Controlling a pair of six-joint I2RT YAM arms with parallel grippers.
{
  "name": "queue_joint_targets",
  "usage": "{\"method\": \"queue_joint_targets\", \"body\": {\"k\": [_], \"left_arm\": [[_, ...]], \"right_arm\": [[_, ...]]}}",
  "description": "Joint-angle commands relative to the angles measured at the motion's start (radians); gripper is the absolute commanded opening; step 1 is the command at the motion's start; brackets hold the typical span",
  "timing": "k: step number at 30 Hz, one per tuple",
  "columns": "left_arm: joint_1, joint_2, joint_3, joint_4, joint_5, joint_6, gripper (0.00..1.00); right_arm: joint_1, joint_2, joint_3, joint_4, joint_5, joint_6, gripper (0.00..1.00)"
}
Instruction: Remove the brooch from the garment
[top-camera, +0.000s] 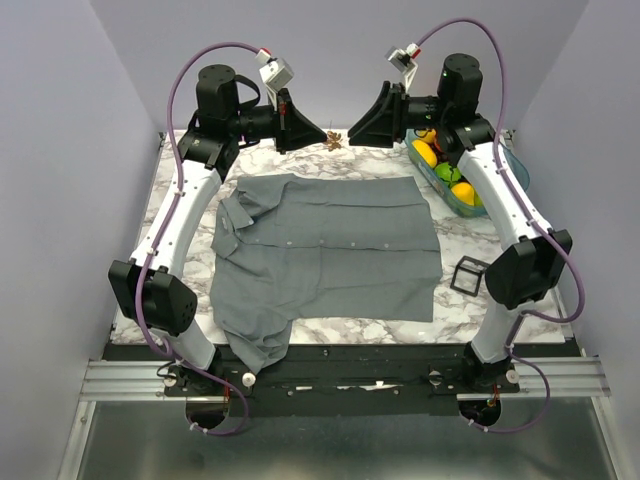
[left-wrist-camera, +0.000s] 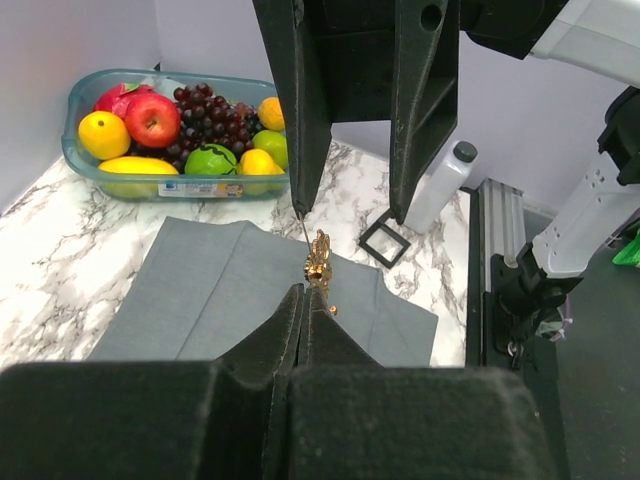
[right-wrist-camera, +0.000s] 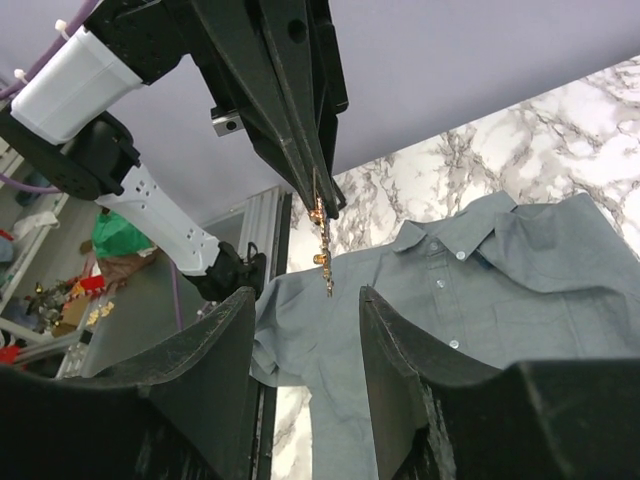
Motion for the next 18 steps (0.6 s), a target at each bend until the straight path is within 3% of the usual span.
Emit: {"method": "queue_joint_targets", "body": {"k": [1, 13, 18], "left_arm": [[-0.002, 0.012, 0.015, -0.003, 0.024, -0.006, 0.00], [-0.002, 0.033, 0.023, 0.008, 0.034, -0.028, 0.00], [-0.002, 0.038, 0.029, 0.010, 0.032, -0.032, 0.00]], "right_arm": [[0.021, 0.029, 0.042, 0.038, -0.043, 0.024, 0.54], [0.037, 0.083, 0.085, 0.038, -0.037, 0.030, 0.44], [0.042, 0.101, 0.099, 0.035, -0.036, 0.033, 0.34]]}}
